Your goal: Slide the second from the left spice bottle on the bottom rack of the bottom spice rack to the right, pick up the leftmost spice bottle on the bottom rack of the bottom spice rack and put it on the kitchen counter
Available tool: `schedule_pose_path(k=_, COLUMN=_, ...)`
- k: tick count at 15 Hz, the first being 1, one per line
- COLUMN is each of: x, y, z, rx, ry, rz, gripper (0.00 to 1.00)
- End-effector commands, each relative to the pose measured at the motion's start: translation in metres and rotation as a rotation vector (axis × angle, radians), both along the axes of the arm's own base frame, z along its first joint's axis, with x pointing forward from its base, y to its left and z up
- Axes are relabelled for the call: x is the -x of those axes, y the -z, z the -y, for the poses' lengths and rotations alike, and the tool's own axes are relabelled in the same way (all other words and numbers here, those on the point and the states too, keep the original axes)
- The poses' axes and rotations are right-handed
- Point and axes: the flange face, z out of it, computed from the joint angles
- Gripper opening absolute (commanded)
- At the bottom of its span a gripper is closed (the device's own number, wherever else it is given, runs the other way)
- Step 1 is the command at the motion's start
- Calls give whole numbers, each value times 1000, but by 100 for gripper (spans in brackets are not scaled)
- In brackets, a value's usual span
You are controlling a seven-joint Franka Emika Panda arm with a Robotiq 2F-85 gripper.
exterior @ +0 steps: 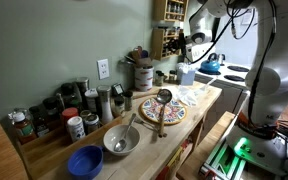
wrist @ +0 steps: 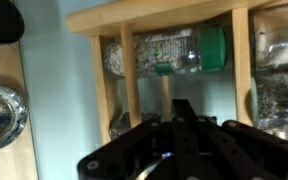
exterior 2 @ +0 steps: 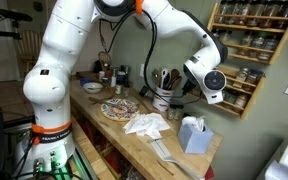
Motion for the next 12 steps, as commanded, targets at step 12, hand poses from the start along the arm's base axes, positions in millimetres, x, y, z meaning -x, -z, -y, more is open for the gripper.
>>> schedule_pose_path(k=12, x=1, y=1, z=2, rx=21, ry=-45, rz=12, gripper=0)
